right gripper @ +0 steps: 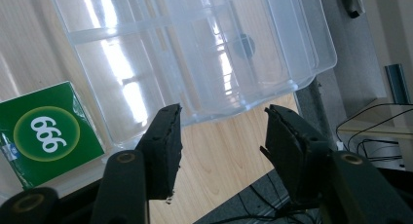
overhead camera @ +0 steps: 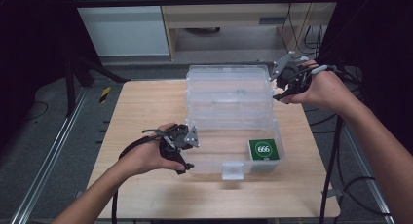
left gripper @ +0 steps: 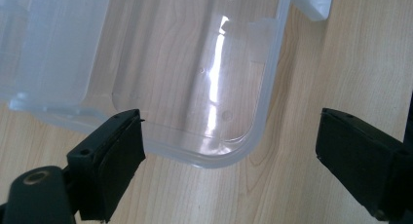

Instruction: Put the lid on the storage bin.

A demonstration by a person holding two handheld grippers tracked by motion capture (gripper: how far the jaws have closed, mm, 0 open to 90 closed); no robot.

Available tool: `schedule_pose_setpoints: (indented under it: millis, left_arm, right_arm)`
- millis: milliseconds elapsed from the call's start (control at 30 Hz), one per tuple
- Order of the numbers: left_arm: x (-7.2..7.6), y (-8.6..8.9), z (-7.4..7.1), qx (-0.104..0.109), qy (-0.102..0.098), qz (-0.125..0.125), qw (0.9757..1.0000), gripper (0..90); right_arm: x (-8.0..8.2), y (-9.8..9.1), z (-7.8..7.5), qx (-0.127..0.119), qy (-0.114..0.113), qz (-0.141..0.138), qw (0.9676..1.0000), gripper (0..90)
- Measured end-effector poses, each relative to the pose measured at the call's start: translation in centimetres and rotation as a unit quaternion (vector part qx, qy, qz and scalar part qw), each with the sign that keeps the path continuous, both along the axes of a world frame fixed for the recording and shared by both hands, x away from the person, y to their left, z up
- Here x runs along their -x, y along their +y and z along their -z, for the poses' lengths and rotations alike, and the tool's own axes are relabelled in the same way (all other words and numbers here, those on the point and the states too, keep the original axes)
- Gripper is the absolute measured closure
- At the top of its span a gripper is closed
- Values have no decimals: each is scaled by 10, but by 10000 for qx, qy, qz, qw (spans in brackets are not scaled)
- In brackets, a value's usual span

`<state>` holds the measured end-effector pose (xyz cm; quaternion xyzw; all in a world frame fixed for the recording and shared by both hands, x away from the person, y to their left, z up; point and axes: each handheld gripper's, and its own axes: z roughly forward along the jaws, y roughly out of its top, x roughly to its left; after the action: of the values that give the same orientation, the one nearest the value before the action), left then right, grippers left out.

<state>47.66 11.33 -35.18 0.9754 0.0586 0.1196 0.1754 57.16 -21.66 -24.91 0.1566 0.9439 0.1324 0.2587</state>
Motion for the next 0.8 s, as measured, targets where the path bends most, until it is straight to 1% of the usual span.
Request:
schedule_pose_setpoints:
  millis: [33,67,133,200,233,267,300,367,400,467,500,567,700,733,767,800]
  left_arm:
    - [0,-3,-1,-47,16,48,10000,107]
    - [-1,-5,-2,-88,-10,85,9999,112]
    - [-2,-7,-3,-106,-20,112,9999,112]
    - [-2,-13,-5,-114,-29,169,9998,123]
    - [-2,-13,-5,-114,-29,169,9998,127]
    - [-1,-16,-5,-112,-18,209,9997,127]
    - [1,-21,-5,-130,5,273,9995,139]
    - [2,-23,-4,-149,24,301,9994,155]
    - [2,-28,-2,-205,84,343,9992,162]
    - [2,-32,0,-235,140,379,9989,184]
    - [2,-32,0,-235,140,379,9989,193]
    - [2,-37,3,-294,170,451,9984,204]
    - [-1,-42,7,-332,249,486,9980,224]
    - [-3,-43,9,-343,288,487,9978,224]
    - [-4,-45,11,-359,328,513,9975,227]
    - [-7,-48,15,-398,354,526,9972,235]
  right_arm:
    - [-1,4,0,97,24,-72,9999,491]
    - [-1,6,-1,125,27,-117,9998,495]
    - [-2,7,-1,169,34,-156,9997,495]
    - [-4,12,-4,260,-29,-218,9994,498]
    - [-4,12,-4,260,-29,-218,9994,498]
    - [-4,13,-6,317,-37,-211,9993,500]
    - [-4,17,-9,334,-60,-277,9990,519]
    - [-4,20,-11,359,-65,-321,9988,526]
    - [-6,25,-13,394,-44,-450,9982,547]
    - [-7,28,-12,368,-7,-492,9981,556]
    - [-9,30,-11,366,-3,-512,9980,555]
    - [-13,34,-6,362,46,-592,9976,558]
    - [-22,43,8,452,158,-693,9964,559]
    - [-22,43,8,452,158,-693,9964,559]
    - [-25,44,11,482,190,-707,9962,558]
    - [-30,47,18,504,237,-721,9958,562]
